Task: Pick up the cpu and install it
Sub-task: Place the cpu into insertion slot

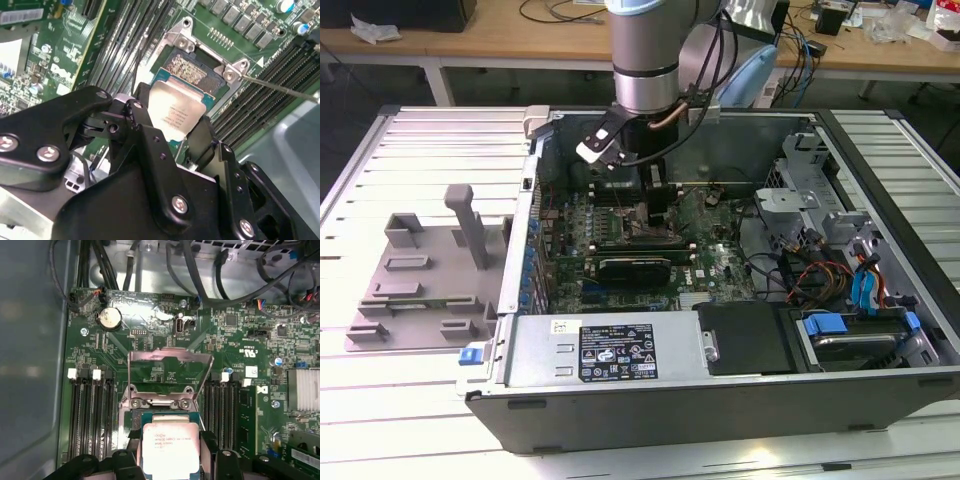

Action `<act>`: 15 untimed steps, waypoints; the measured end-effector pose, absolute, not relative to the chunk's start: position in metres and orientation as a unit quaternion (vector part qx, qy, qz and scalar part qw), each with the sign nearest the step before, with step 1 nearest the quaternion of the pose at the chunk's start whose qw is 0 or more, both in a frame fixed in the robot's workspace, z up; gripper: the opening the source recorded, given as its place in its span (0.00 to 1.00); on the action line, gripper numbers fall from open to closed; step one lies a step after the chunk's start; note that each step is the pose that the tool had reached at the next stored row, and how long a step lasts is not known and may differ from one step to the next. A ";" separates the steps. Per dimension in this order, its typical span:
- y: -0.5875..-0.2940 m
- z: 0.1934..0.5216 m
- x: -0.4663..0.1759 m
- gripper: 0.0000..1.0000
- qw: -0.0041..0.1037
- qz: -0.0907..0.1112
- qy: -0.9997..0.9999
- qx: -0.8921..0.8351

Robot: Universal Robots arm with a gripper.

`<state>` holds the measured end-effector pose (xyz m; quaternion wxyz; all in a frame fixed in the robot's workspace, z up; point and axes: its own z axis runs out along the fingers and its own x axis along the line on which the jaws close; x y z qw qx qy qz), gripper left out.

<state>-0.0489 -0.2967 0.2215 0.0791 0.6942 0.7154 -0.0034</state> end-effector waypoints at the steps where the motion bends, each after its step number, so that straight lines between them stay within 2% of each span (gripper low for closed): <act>1: -0.297 0.219 -0.049 0.55 0.079 -0.004 0.715 0.694; 11: -0.297 0.207 -0.049 0.55 0.075 -0.005 0.712 0.698; 12: -0.297 0.207 -0.049 0.55 0.070 -0.010 0.713 0.698; 15: -0.297 0.207 -0.049 0.55 0.069 -0.009 0.713 0.698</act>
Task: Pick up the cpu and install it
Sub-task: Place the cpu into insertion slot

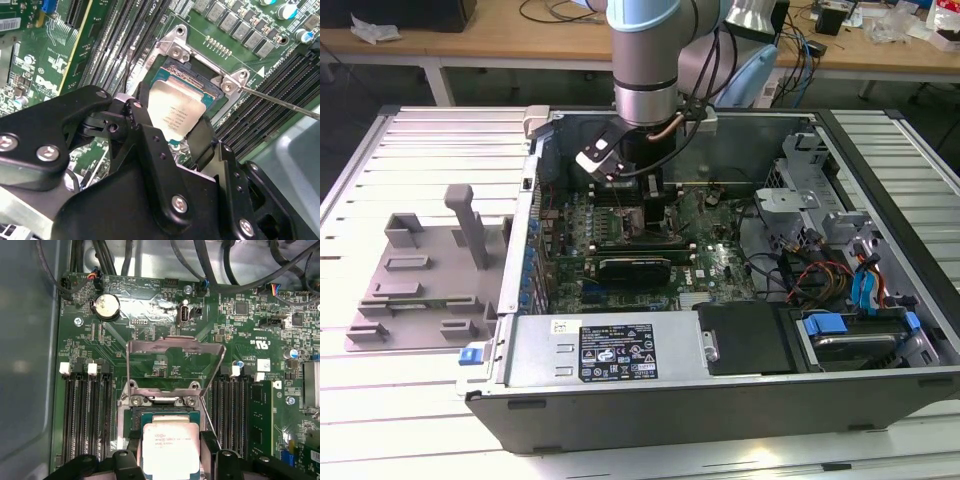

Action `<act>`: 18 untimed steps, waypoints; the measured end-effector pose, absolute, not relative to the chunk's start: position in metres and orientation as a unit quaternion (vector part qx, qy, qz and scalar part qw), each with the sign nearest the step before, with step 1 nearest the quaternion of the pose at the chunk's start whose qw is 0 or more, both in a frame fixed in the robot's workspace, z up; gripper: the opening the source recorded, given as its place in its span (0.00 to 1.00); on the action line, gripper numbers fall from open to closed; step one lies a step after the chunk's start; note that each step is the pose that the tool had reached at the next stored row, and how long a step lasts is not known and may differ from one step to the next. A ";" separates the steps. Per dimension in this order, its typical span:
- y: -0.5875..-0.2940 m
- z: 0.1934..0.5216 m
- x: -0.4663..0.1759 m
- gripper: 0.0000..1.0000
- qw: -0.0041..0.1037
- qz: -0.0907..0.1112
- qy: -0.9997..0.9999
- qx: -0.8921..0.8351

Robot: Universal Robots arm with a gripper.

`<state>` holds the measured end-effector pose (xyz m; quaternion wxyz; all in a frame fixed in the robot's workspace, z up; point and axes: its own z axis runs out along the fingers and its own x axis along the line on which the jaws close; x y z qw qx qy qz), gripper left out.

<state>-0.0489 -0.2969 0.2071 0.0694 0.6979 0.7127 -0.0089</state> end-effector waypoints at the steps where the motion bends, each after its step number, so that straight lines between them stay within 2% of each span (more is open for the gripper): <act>1: -0.297 0.206 -0.049 0.55 0.069 -0.008 0.713 0.698; 18: -0.296 0.197 -0.050 0.55 0.066 -0.006 0.708 0.704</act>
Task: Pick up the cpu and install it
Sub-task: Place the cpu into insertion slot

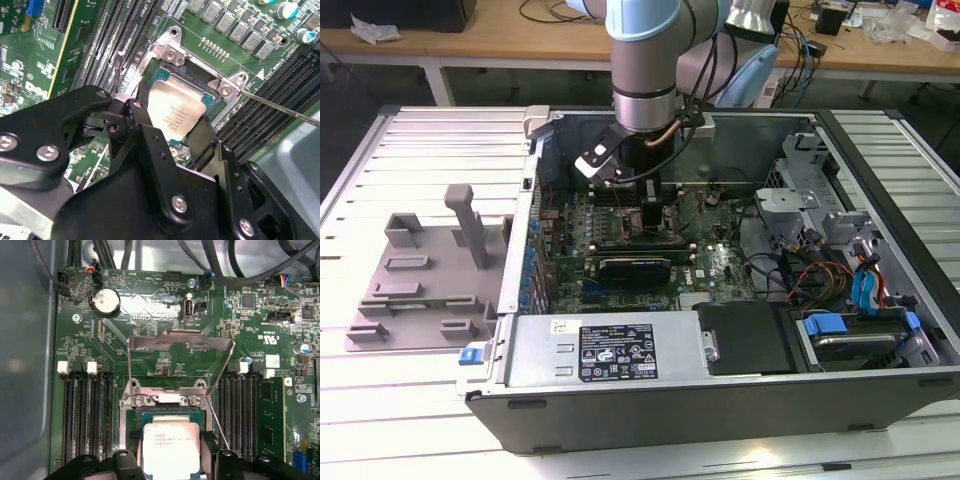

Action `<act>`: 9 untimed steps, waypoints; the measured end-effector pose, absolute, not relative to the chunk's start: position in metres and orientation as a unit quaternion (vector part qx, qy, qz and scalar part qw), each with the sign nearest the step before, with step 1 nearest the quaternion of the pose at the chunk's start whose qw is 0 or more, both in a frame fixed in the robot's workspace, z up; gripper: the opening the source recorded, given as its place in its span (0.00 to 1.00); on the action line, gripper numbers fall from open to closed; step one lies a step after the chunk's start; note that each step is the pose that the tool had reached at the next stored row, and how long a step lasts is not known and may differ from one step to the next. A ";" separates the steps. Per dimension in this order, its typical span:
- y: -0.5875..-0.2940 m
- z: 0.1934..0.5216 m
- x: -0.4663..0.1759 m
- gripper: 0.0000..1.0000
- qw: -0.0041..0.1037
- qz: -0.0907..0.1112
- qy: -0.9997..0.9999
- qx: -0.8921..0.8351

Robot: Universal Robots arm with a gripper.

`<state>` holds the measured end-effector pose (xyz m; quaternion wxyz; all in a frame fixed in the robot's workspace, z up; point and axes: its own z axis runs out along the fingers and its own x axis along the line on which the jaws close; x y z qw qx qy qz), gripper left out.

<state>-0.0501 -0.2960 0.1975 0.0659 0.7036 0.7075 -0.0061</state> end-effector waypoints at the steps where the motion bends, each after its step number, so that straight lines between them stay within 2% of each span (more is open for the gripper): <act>1: -0.296 0.198 -0.050 0.55 0.065 -0.005 0.708 0.704; 3: -0.296 0.197 -0.050 0.55 0.060 0.000 0.708 0.704; 9: -0.296 0.196 -0.050 0.55 0.059 0.001 0.707 0.704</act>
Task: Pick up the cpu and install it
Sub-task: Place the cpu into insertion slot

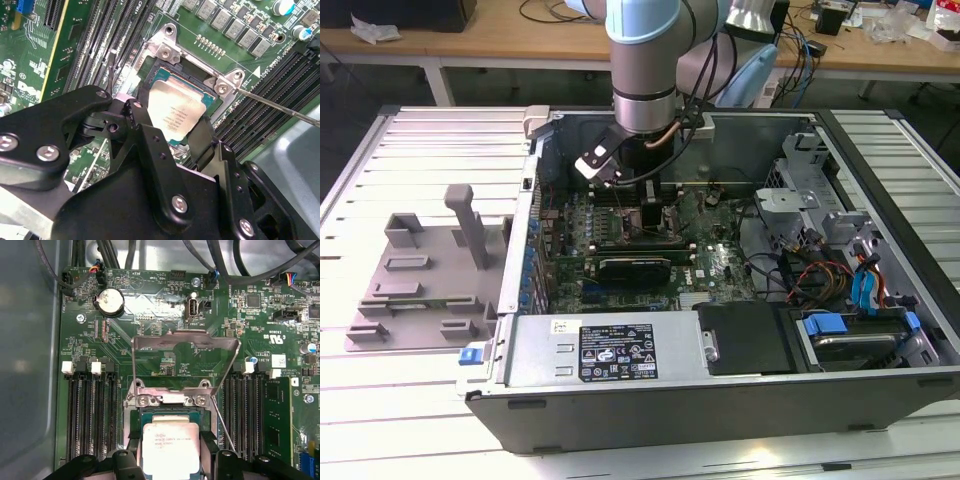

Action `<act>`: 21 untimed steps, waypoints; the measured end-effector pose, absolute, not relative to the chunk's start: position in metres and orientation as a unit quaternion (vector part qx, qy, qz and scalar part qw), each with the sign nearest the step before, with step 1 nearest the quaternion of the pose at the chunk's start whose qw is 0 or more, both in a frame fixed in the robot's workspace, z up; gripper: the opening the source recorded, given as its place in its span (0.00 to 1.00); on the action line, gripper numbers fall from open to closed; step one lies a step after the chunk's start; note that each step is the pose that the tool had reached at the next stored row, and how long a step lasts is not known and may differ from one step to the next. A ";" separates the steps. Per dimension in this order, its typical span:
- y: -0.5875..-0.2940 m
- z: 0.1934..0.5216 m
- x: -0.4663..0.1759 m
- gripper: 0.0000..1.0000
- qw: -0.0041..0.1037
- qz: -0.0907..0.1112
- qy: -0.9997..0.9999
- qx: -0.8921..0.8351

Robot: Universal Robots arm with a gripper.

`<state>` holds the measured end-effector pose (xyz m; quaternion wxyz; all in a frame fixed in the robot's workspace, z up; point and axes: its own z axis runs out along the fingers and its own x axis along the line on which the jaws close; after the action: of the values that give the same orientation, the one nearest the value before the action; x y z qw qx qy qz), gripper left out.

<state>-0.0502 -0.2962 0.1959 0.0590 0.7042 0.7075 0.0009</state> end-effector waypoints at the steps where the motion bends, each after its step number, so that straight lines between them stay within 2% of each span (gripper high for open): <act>1: -0.296 0.196 -0.050 0.55 0.059 0.001 0.708 0.704; 12: -0.298 0.195 -0.050 0.55 0.058 0.002 0.707 0.704; 13: -0.298 0.195 -0.050 0.61 0.058 0.002 0.708 0.704; 16: -0.298 0.196 -0.050 0.61 0.048 0.011 0.707 0.705; 21: -0.298 0.195 -0.050 0.61 0.048 0.012 0.707 0.705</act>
<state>-0.0502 -0.2977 0.1953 0.0476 0.7051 0.7074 0.0124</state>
